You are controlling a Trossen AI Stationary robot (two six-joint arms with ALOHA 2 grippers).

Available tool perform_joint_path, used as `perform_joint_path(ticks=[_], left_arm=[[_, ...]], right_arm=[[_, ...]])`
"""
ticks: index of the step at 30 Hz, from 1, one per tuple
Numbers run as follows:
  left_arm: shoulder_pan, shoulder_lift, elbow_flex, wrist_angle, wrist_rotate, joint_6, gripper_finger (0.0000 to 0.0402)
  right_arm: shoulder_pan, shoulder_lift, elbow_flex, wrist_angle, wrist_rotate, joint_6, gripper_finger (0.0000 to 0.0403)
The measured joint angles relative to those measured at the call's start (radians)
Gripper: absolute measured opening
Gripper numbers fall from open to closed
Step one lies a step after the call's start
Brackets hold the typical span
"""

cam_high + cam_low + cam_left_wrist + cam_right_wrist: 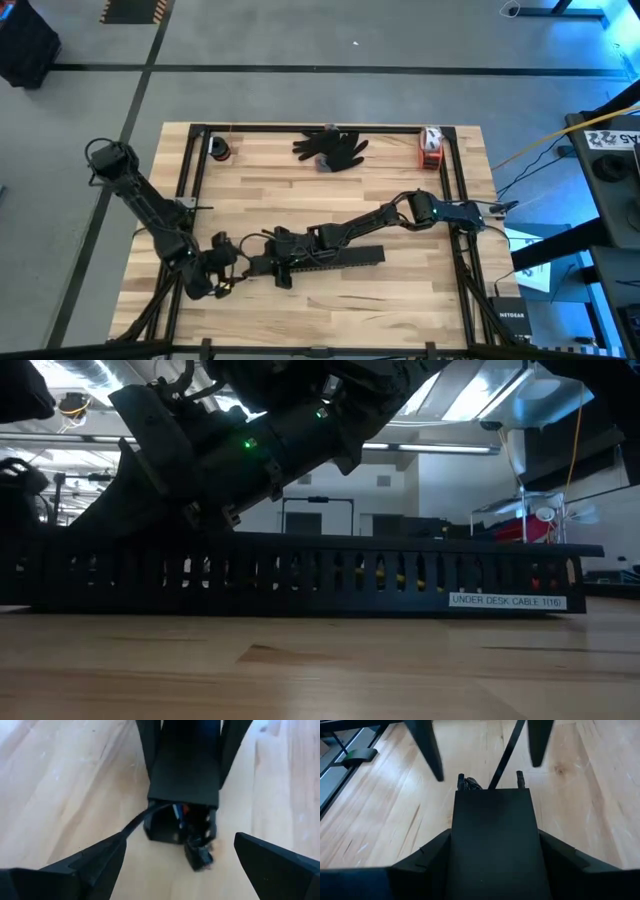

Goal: Ziptie cables
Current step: Close the black cable duct

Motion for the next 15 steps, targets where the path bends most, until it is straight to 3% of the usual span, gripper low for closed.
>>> perform_joint_path(ticks=[5, 12, 15], left_arm=[[0.019, 0.0, -0.046, 0.053, -0.001, 0.018, 0.0365], [0.035, 0.001, -0.113, 0.28, 0.0, 0.096, 0.0365], [0.035, 0.001, -0.137, 0.295, 0.0, 0.049, 0.0365]], right_arm=[[0.0, 0.0, 0.0, -0.001, 0.0, 0.0, 0.023], [0.0, 0.0, 0.0, -0.001, 0.0, -0.001, 0.023], [0.0, 0.0, 0.0, -0.001, 0.0, -0.002, 0.023]])
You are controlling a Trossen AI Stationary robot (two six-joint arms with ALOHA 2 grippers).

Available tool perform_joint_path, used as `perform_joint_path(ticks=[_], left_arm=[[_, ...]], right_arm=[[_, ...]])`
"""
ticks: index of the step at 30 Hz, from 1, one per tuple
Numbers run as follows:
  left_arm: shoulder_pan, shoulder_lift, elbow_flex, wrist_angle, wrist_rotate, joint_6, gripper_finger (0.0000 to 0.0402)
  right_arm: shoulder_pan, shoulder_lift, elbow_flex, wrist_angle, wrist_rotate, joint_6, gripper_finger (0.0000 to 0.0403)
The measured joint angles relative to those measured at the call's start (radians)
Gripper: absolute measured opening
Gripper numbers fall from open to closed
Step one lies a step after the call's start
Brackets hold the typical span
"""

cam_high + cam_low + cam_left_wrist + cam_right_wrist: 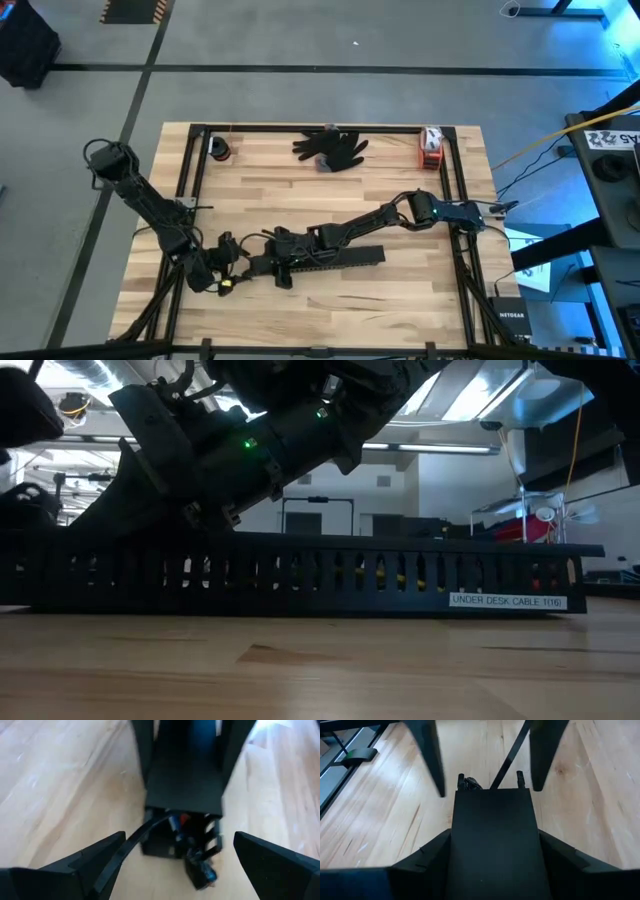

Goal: Ziptie cables
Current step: Close the black cable duct

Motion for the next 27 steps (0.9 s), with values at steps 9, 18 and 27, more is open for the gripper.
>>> perform_joint_path(ticks=[9, 18, 27], left_arm=[[0.0, 0.031, -0.072, 0.172, -0.042, -0.001, 0.0364], [-0.008, 0.132, -0.073, 0.277, -0.043, 0.004, 0.0321], [-0.003, 0.167, -0.072, 0.294, -0.041, 0.001, 0.0242]], right_arm=[[0.001, 0.0, 0.0, 0.0, -0.008, 0.002, 0.023], [0.0, 0.0, -0.001, 0.01, -0.005, -0.001, 0.023], [0.001, 0.0, -0.003, 0.033, -0.004, -0.002, 0.023]])
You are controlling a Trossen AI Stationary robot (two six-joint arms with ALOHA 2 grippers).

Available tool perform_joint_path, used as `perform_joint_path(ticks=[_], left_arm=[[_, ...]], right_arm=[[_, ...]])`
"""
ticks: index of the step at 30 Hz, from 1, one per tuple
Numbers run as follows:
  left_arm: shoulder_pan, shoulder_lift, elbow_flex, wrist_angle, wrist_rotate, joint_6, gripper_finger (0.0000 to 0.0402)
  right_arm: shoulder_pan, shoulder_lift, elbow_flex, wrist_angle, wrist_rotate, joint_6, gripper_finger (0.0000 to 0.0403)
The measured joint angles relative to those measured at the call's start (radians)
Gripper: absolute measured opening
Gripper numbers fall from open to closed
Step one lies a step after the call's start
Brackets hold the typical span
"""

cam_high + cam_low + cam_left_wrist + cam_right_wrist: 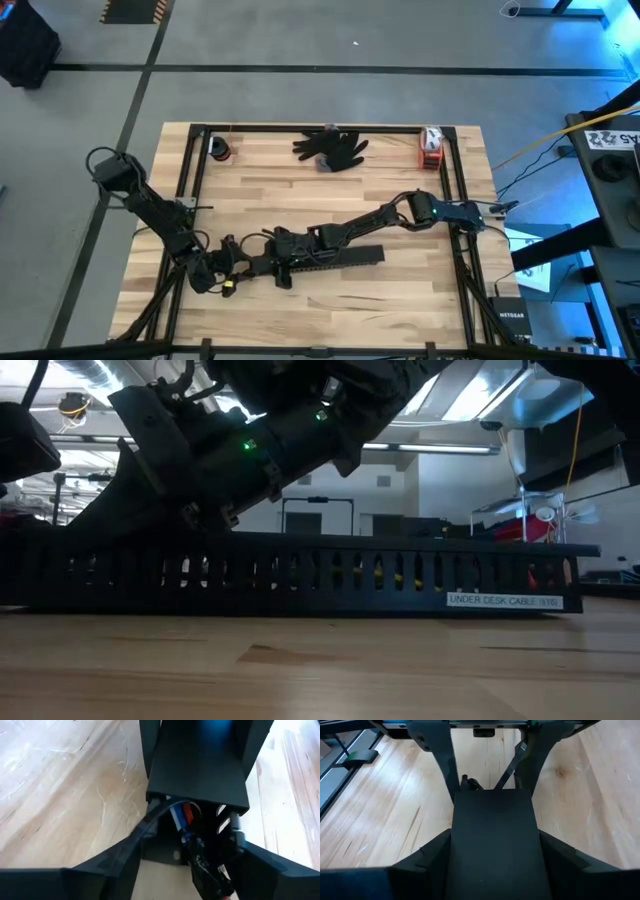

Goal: Ziptie cables
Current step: Close the black cable duct

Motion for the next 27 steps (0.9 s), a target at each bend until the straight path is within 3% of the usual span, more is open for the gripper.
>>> perform_joint_path(ticks=[5, 18, 27], left_arm=[[0.001, 0.0, 0.0, 0.0, 0.0, 0.025, 0.0219], [0.043, 0.001, 0.001, 0.025, 0.014, 0.06, 0.0225], [0.043, 0.001, 0.001, 0.028, 0.017, 0.034, 0.0226]], right_arm=[[-0.001, 0.0, 0.0, 0.015, 0.016, -0.005, 0.023], [0.0, 0.018, 0.0, 0.078, 0.079, -0.025, 0.023], [-0.001, 0.019, 0.005, 0.052, 0.049, 0.004, 0.023]])
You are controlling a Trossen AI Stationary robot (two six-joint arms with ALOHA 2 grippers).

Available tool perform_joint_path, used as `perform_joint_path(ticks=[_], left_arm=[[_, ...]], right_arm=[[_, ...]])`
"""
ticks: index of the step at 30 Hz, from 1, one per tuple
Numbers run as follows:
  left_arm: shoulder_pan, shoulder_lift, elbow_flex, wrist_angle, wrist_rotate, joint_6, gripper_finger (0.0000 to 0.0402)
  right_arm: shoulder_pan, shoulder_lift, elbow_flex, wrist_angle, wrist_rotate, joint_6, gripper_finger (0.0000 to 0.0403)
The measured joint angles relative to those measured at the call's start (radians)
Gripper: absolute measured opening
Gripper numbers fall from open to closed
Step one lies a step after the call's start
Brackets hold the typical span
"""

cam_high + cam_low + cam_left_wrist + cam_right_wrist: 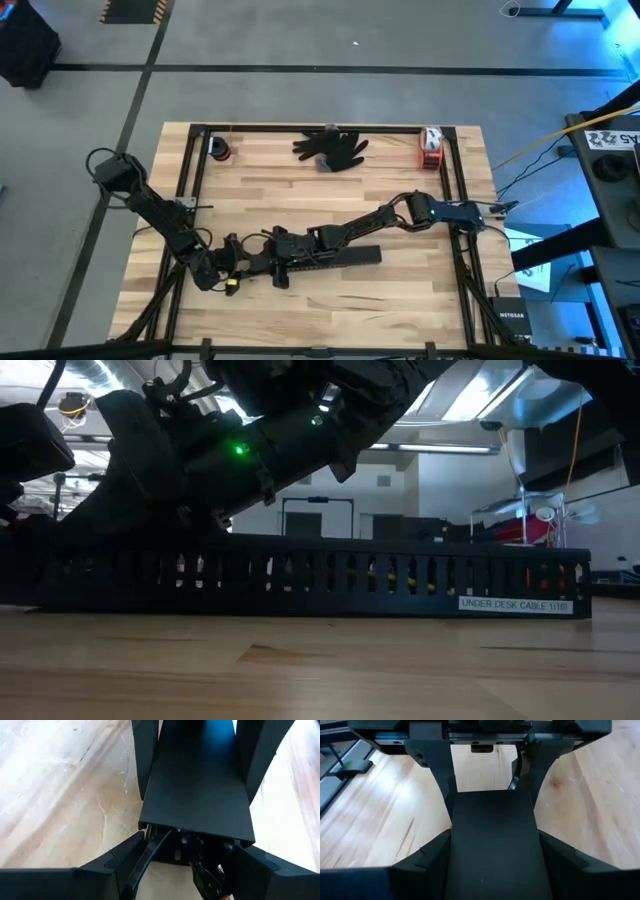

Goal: Ziptie cables
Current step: Close the black cable duct

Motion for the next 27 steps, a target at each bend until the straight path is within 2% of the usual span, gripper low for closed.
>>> perform_joint_path(ticks=[5, 9, 15, 20, 24, 27], left_arm=[[0.0, 0.0, 0.0, 0.0, 0.001, -0.06, 0.0232], [0.0, 0.0, 0.0, 0.0, 0.001, -0.153, 0.0259], [-0.014, -0.002, 0.0, -0.006, -0.003, -0.158, 0.0292], [-0.015, -0.002, 0.0, -0.006, -0.003, -0.156, 0.0294], [-0.015, -0.002, 0.0, -0.006, -0.001, -0.119, 0.0294], [-0.015, -0.002, 0.0, -0.008, 0.001, -0.076, 0.0294]], right_arm=[[-0.003, 0.0, 0.0, -0.003, 0.0, 0.014, 0.0237], [-0.013, -0.005, 0.001, -0.014, -0.009, 0.03, 0.0273], [-0.026, -0.097, -0.001, -0.142, -0.001, 0.013, 0.0316], [-0.033, -0.171, 0.001, -0.198, -0.002, -0.034, 0.032], [-0.033, -0.171, 0.0, -0.189, 0.044, -0.032, 0.0318], [-0.029, -0.139, 0.0, -0.187, 0.06, -0.029, 0.0302]])
